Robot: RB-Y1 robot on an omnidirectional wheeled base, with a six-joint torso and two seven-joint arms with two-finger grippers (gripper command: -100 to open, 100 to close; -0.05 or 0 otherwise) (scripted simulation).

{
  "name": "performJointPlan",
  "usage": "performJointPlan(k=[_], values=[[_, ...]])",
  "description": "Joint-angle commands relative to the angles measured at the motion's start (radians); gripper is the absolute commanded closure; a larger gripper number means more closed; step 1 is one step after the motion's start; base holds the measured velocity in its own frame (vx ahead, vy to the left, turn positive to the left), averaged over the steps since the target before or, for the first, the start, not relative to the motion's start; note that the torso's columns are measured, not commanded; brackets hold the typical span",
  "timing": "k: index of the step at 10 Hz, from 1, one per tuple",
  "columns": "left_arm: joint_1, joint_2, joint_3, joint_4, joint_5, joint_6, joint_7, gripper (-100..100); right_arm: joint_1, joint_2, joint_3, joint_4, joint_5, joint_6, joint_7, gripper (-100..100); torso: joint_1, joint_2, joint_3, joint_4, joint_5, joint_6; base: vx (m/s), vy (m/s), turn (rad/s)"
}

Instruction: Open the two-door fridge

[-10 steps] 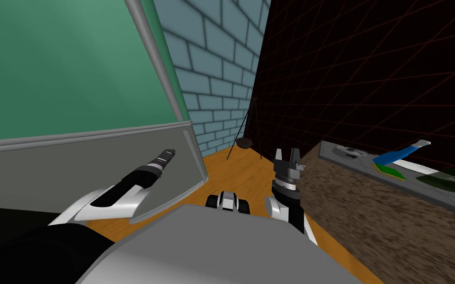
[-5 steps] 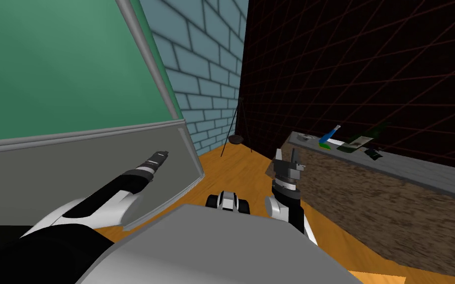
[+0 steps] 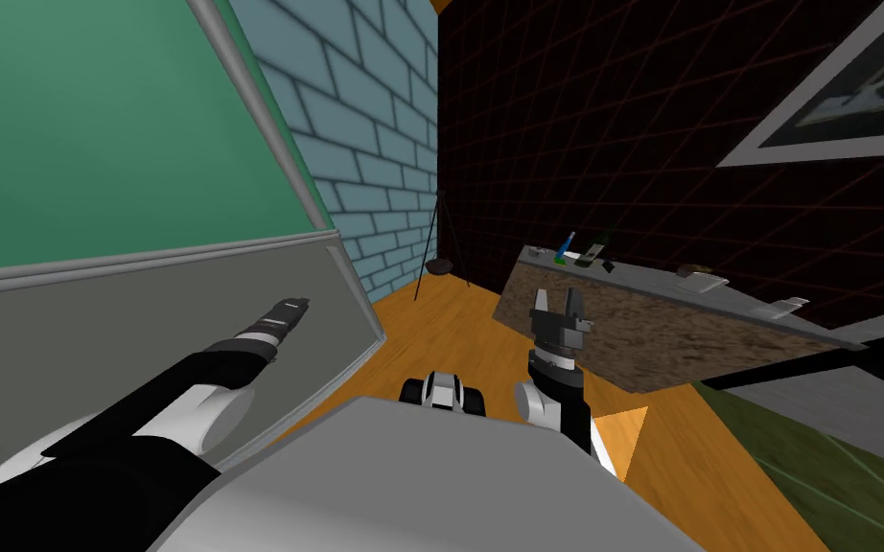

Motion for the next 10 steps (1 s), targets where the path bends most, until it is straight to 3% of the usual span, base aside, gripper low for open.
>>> performJointPlan(k=[1,2,7,10], values=[[0.014,-0.009,0.017,0.0,0.022,-0.01,-0.014,100,0.0,0.0,0.0,0.0,0.0,0.0,0.0,0,0.003,0.0,0.001,0.0,0.001,-0.001,-0.084,-0.034,-0.016],[0.009,-0.013,0.027,0.037,0.021,-0.008,-0.011,-100,0.001,0.0,0.0,0.0,0.0,0.0,0.0,0,0.007,-0.005,-0.002,-0.001,0.002,-0.001,0.053,0.0,0.031],[-0.018,-0.026,0.076,0.069,0.009,0.02,0.01,-100,0.001,-0.001,-0.001,0.0,0.0,0.0,0.0,0,0.004,-0.001,0.0,0.0,0.001,-0.001,0.193,0.051,0.037],[-0.028,-0.031,0.125,0.059,0.006,0.049,0.021,-100,0.001,-0.001,-0.001,0.0,0.0,0.0,0.0,0,0.002,0.001,0.001,0.0,0.0,-0.001,0.26,0.046,0.047]])
